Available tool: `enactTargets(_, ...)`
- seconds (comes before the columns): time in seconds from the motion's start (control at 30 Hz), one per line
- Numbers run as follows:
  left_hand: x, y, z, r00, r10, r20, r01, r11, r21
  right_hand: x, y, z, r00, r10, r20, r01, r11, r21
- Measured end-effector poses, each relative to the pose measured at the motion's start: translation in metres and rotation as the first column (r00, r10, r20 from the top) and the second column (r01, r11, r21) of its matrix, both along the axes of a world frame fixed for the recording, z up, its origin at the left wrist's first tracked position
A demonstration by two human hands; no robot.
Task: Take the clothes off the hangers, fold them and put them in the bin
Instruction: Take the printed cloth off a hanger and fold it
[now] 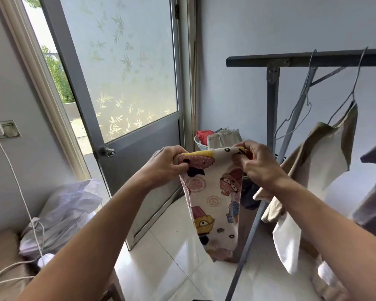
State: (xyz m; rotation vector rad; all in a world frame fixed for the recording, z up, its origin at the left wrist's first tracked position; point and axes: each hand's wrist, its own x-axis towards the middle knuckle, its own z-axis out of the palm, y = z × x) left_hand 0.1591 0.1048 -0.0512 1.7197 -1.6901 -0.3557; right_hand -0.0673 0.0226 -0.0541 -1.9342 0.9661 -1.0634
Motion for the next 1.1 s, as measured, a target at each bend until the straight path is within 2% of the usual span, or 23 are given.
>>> enactTargets(0.07,0.001,-0.002,0.001,0.996,0.052,0.069,-0.049,0.997,-0.052,-0.001,-0.004,0.001,0.997,-0.053,-0.048,0.049,0.996,-0.081)
enactTargets(0.13,0.0,-0.002,0.004,0.999,0.017,-0.029,-0.019,0.997,-0.072,0.0,-0.009,0.002,0.993,-0.092,-0.068,0.084,0.99,-0.115)
enactTargets(0.23,-0.008,-0.004,0.01,0.983,-0.029,-0.18,0.013,0.996,-0.086,0.004,-0.017,0.0,0.996,-0.085,0.019,0.086,0.994,-0.071)
enactTargets(0.4,-0.018,-0.013,0.009,0.984,0.045,-0.173,-0.068,0.989,-0.128,0.008,-0.012,-0.001,0.989,-0.133,0.063,0.127,0.988,0.086)
enactTargets(0.63,-0.028,-0.013,0.005,0.964,0.208,-0.167,-0.228,0.968,-0.108,0.016,0.024,-0.019,0.994,0.099,0.039,-0.105,0.97,0.218)
enactTargets(0.77,-0.036,-0.015,0.006,0.938,0.29,-0.192,-0.317,0.94,-0.126,0.024,0.041,-0.036,0.973,0.225,-0.045,-0.203,0.934,0.295)
enactTargets(0.87,-0.046,-0.022,0.008,0.892,0.336,-0.301,-0.388,0.912,-0.133,0.037,0.05,-0.052,0.968,0.239,-0.075,-0.219,0.952,0.213)
enactTargets(0.93,-0.055,-0.026,0.009,0.84,0.317,-0.44,-0.401,0.909,-0.111,0.05,0.057,-0.06,0.984,0.164,-0.065,-0.154,0.979,0.136)
enactTargets(1.0,-0.062,-0.03,0.009,0.787,0.265,-0.557,-0.38,0.92,-0.099,0.061,0.061,-0.063,1.0,0.028,0.008,-0.029,0.995,0.099)
enactTargets(1.1,-0.067,-0.028,0.015,0.77,0.095,-0.631,-0.252,0.954,-0.164,0.063,0.055,-0.058,0.982,-0.134,0.131,0.12,0.987,0.111)
